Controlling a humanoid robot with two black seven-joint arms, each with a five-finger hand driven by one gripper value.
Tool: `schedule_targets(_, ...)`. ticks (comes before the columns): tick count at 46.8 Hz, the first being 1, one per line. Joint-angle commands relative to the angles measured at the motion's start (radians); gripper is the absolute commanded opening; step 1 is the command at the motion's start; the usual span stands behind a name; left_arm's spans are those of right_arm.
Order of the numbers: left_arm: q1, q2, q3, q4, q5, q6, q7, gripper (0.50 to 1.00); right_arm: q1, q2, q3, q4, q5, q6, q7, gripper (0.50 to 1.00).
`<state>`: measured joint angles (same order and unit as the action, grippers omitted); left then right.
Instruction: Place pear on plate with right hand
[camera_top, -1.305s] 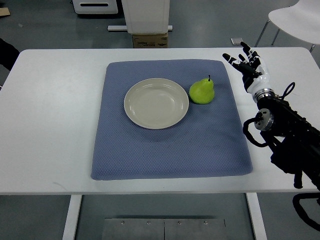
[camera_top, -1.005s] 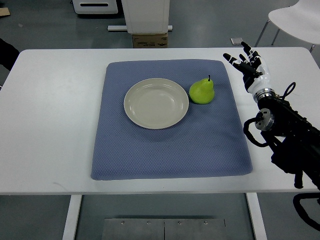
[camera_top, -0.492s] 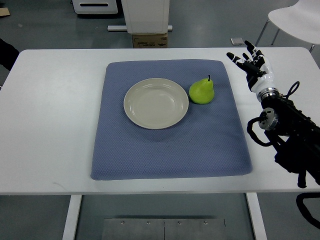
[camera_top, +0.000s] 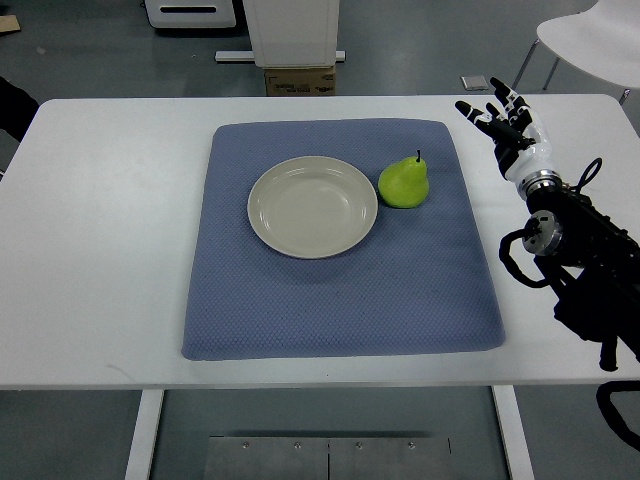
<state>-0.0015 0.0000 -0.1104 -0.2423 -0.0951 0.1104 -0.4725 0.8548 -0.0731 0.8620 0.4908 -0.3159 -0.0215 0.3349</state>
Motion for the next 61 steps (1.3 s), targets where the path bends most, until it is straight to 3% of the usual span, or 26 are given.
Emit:
schedule_targets(1, 0.0, 0.0, 0.0, 0.0, 0.0, 0.0, 0.0, 1.0, 0.004, -0.011, 0.0, 0.0, 0.0, 0.0, -0.017, 1.0)
schedule_targets(20, 0.0, 0.0, 0.0, 0.0, 0.0, 0.0, 0.0, 1.0, 0.086, -0.071, -0.005, -0.003, 0.04, 0.026, -0.184, 1.0)
schedule_targets(30, 0.0, 0.0, 0.0, 0.0, 0.0, 0.0, 0.0, 1.0, 0.087, -0.102, -0.026, -0.003, 0.041, 0.098, -0.284, 1.0)
schedule_targets(39, 0.0, 0.0, 0.0, 0.0, 0.0, 0.0, 0.0, 1.0, 0.098, -0.139, -0.13, -0.003, 0.041, 0.161, -0.272, 1.0)
schedule_targets(44, 0.0, 0.0, 0.0, 0.0, 0.0, 0.0, 0.0, 1.0, 0.101, -0.145, -0.161, -0.001, 0.041, 0.196, -0.229, 1.0)
schedule_targets(53, -0.002, 0.0, 0.0, 0.0, 0.0, 0.0, 0.0, 1.0, 0.093, -0.136, -0.164, -0.003, 0.041, 0.193, -0.172, 1.0)
schedule_targets(61, 0.0, 0.0, 0.0, 0.0, 0.0, 0.0, 0.0, 1.0, 0.087, -0.134, -0.169, -0.001, 0.034, 0.195, -0.169, 1.0)
